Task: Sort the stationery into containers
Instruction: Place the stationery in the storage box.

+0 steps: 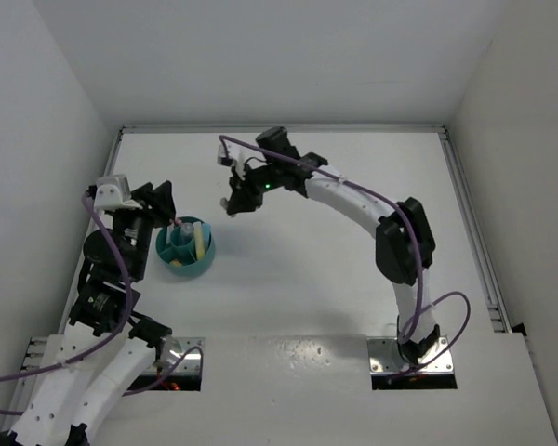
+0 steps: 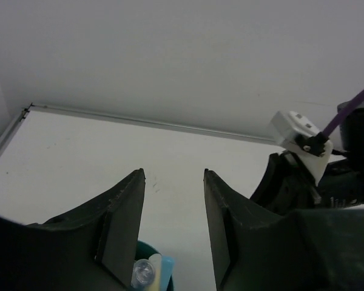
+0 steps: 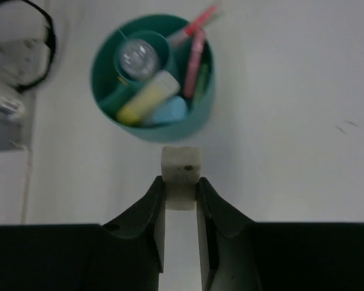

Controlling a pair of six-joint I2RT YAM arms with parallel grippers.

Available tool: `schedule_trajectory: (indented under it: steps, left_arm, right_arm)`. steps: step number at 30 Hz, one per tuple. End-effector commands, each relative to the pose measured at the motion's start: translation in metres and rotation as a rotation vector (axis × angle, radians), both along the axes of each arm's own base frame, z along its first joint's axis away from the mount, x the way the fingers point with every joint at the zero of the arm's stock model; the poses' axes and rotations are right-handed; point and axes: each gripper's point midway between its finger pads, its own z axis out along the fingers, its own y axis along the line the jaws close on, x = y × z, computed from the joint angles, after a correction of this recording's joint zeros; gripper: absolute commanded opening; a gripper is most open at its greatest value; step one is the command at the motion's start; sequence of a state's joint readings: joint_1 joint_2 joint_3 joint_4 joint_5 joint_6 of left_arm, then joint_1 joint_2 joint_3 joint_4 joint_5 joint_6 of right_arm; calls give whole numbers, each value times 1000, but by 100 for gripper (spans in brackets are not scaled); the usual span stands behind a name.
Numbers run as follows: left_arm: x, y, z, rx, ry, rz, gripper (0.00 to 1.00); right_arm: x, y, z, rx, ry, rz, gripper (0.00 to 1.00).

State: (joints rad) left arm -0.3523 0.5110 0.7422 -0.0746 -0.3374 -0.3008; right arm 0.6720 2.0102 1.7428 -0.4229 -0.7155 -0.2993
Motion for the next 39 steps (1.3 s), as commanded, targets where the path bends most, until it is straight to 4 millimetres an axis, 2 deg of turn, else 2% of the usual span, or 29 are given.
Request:
schedule_trajectory:
  steps: [1, 3, 4, 5, 7, 10, 11, 12, 13, 19, 20, 22, 24, 28, 30, 32, 39]
  left_arm:
    - [2, 10, 3, -24, -14, 59, 49]
    - [0, 13, 5, -29, -24, 71, 49]
    - [-1, 16, 5, -31, -23, 83, 49]
    - [-1, 16, 5, -31, -23, 83, 49]
    - [-3, 18, 7, -36, -31, 92, 49]
    - [-3, 18, 7, -36, -31, 92, 49]
    - [-3, 18, 7, -36, -31, 92, 49]
    - [-3, 18, 7, -36, -31, 92, 49]
    - [-3, 18, 7, -36, -31, 92, 49]
    - [-7, 20, 12, -44, -49, 92, 49]
    - [-7, 21, 12, -46, -49, 101, 49]
    - [-10, 22, 14, -50, -59, 101, 49]
    - [-11, 23, 14, -53, -67, 100, 49]
    - [-11, 23, 14, -53, -67, 100, 49]
    - [-11, 23, 14, -53, -67, 100, 49]
    - [-11, 23, 14, -53, -67, 100, 49]
    - [-13, 23, 16, -57, -76, 100, 49]
  right_arm:
    - [-43, 69, 48, 195, 231, 70, 0]
    - [-53, 90, 49, 225, 269, 96, 0]
    - [-65, 103, 52, 233, 304, 110, 0]
    - [-70, 111, 46, 234, 318, 130, 0]
    - [-88, 124, 49, 236, 314, 170, 0]
    - [-102, 136, 34, 201, 324, 162, 0]
    - [-96, 137, 34, 194, 309, 125, 0]
    - [-100, 142, 28, 174, 320, 110, 0]
    - [-95, 143, 21, 161, 320, 87, 0]
    - [-102, 157, 5, 106, 285, 23, 0]
    - [-105, 159, -4, 83, 290, 13, 0]
    - [-109, 160, -9, 70, 308, -8, 0]
    - [-109, 164, -23, 52, 315, -30, 0]
    - [-105, 169, -30, 38, 291, -57, 0]
    - [-106, 172, -27, 44, 269, -53, 0]
    - [-104, 171, -35, 27, 244, -48, 0]
    - [-96, 169, -39, 14, 175, -47, 0]
